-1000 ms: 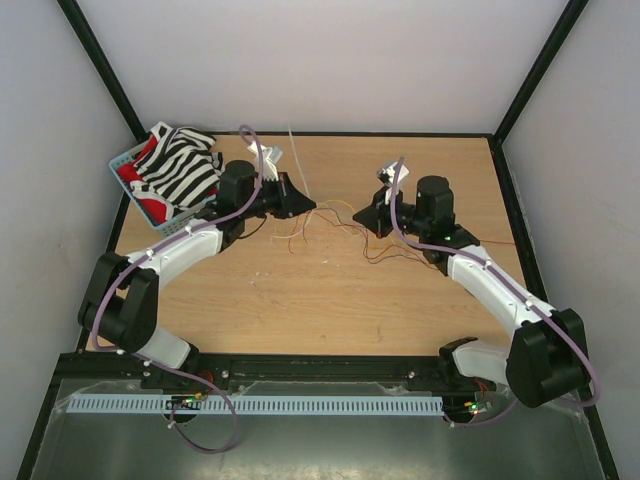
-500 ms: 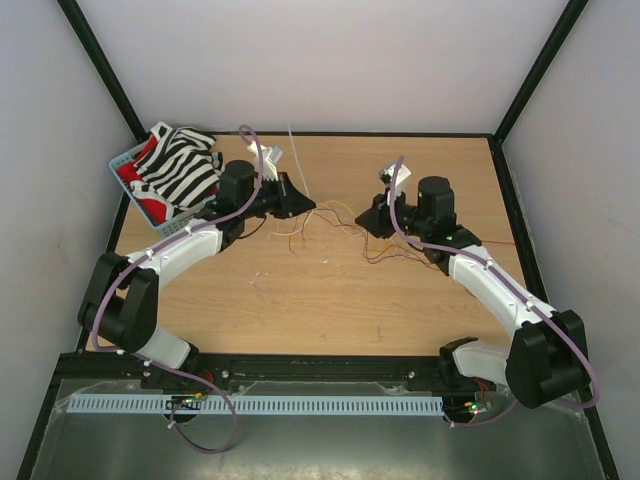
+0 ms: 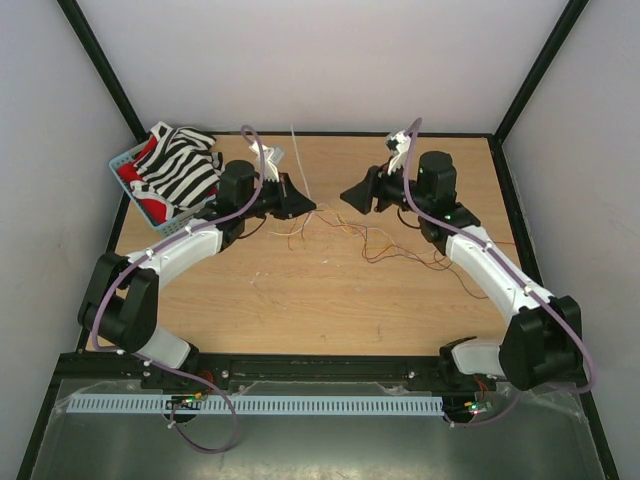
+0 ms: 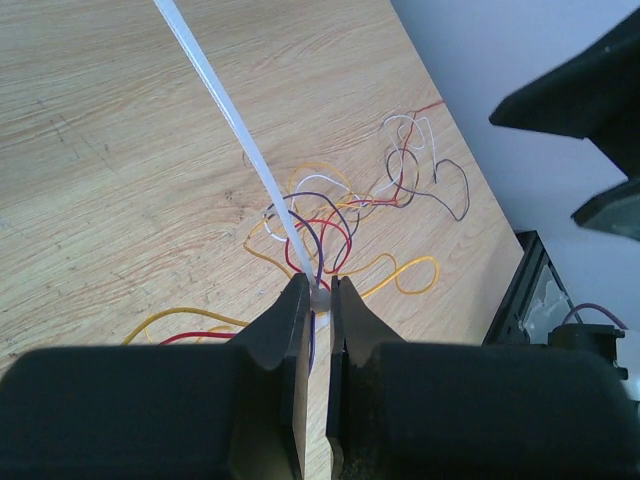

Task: Zip-tie the wires
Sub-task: Adjust the cable at the center of the board.

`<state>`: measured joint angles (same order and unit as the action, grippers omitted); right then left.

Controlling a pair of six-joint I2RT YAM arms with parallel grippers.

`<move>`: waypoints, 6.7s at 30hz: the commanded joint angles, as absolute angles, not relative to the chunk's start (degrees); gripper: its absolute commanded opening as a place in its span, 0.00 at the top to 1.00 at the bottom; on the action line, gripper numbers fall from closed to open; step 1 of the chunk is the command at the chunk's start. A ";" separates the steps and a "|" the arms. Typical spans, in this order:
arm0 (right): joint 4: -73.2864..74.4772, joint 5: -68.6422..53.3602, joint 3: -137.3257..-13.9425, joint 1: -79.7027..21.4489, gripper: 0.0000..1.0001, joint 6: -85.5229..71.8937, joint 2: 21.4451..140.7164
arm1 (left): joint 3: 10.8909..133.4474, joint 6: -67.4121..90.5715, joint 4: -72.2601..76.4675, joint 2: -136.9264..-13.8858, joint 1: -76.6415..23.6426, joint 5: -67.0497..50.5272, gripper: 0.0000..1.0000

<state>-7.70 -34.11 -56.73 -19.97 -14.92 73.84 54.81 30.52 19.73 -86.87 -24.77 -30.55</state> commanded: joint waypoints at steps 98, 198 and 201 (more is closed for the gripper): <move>-37.21 -23.93 -33.76 -49.68 0.52 -13.75 85.94 | 56.67 32.44 18.90 -85.02 -24.08 -30.01 1.00; -24.37 -33.15 -70.96 -25.00 1.00 -36.69 94.42 | 59.20 29.78 19.17 -90.97 -29.53 -36.04 1.00; -23.35 -31.93 -73.01 -24.63 1.00 -36.02 94.39 | 58.91 29.64 19.17 -91.29 -30.11 -35.79 1.00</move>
<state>-22.28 -35.07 -68.03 -25.15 -37.69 94.63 58.46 29.93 20.49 -89.93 -28.36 -34.00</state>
